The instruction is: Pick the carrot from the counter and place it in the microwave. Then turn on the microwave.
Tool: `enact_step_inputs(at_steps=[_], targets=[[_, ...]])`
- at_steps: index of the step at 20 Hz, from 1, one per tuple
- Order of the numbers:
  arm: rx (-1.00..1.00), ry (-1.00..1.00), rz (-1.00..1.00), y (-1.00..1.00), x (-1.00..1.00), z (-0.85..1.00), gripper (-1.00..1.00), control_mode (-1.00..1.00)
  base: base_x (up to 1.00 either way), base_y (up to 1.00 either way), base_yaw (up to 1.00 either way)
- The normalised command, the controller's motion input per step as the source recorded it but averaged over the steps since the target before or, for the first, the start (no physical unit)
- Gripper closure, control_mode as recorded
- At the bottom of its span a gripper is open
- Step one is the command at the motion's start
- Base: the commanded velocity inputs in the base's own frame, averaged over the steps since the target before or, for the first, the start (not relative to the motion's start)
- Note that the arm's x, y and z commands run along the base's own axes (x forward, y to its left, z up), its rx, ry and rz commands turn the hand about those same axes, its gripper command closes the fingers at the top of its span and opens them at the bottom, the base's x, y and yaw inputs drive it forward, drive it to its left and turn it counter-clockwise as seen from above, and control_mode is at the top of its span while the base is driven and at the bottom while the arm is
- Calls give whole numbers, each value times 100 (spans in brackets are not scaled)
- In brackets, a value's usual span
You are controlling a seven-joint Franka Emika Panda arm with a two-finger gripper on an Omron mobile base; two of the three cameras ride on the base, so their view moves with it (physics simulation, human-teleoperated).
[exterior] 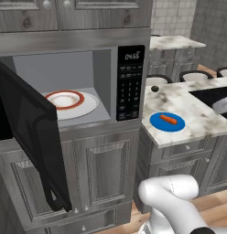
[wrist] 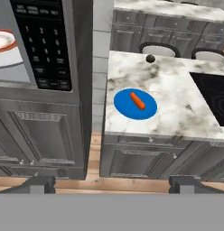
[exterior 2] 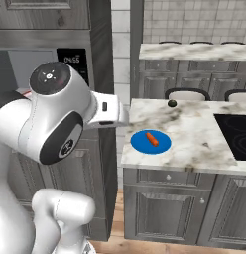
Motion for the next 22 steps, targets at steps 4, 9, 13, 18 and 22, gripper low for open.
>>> enact_step_inputs(at_steps=[4,9,13,18,22], targets=[[-8,4,14,-6,26,-19,-100,-100,0,0,0],[-6,4,10,-6,25,-14,-100,-100,0,0,0],[-3,7,5,-3,30,-10,-100,-100,0,0,0],[-2,4,3,-7,31,-11,-100,-100,0,0,0],[-3,1,2,-13,31,-13,-100,-100,0,0,0]])
